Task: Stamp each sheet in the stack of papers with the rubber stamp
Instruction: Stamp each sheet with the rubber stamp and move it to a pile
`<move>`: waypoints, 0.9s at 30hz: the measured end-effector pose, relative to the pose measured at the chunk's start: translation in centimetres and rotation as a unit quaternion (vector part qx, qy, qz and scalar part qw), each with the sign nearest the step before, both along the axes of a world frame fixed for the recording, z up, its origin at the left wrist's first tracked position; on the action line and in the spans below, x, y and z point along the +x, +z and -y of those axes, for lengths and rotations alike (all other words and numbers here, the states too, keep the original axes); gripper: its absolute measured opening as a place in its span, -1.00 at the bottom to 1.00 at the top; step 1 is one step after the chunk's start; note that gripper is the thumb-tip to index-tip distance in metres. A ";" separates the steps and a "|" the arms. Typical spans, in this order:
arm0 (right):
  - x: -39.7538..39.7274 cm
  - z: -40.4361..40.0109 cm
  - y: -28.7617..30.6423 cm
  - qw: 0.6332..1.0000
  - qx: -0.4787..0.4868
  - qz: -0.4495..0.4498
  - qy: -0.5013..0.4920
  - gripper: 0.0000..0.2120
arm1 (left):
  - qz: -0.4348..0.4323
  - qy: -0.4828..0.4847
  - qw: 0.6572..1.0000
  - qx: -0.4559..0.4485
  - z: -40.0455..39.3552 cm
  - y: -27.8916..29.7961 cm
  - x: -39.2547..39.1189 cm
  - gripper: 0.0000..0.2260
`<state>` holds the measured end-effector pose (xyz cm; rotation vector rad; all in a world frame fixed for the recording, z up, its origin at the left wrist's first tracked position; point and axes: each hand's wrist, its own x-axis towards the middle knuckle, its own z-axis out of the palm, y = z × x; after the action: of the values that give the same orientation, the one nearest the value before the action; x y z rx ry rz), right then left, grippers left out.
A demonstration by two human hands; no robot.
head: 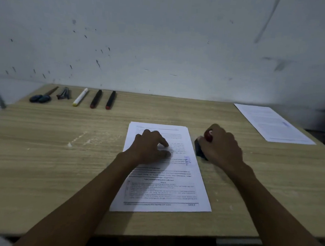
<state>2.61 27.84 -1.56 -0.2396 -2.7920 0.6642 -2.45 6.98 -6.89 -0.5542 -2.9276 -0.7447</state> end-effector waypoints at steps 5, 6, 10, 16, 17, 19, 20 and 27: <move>-0.9 -3.1 0.2 0.999 -0.026 0.031 -0.034 -0.79 | -0.048 0.006 0.995 0.088 0.3 0.0 -0.8 -0.69; -1.0 -3.4 0.0 0.998 -0.030 0.033 -0.034 -0.80 | -0.051 0.006 0.994 0.096 0.4 0.1 -0.9 -0.69; -1.3 -3.6 -0.6 0.998 -0.042 0.033 -0.030 -0.84 | -0.062 0.006 0.992 0.106 0.5 0.0 -1.2 -0.72; -2.1 -2.6 -1.2 0.999 -0.024 0.040 -0.024 -0.85 | -0.063 0.008 0.991 0.118 1.0 -0.2 -1.1 -0.75; -2.2 -2.5 -1.2 0.999 -0.021 0.042 -0.025 -0.84 | -0.063 0.009 0.991 0.118 1.1 -0.2 -1.1 -0.74; -2.4 -2.4 -1.2 0.999 -0.021 0.043 -0.025 -0.80 | -0.063 0.012 0.991 0.118 1.4 -0.4 -1.1 -0.74; -2.5 -2.5 -1.2 0.999 -0.023 0.043 -0.025 -0.77 | -0.064 0.012 0.991 0.119 1.5 -0.4 -1.2 -0.74; -3.1 -2.5 -1.4 0.998 -0.025 0.041 -0.033 -0.57 | -0.072 0.008 0.990 0.123 1.7 -0.6 -1.4 -0.76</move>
<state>-0.44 30.30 -2.98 -0.3762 -2.8329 0.7247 -3.88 5.26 -7.54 -0.5361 -2.6537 -0.9991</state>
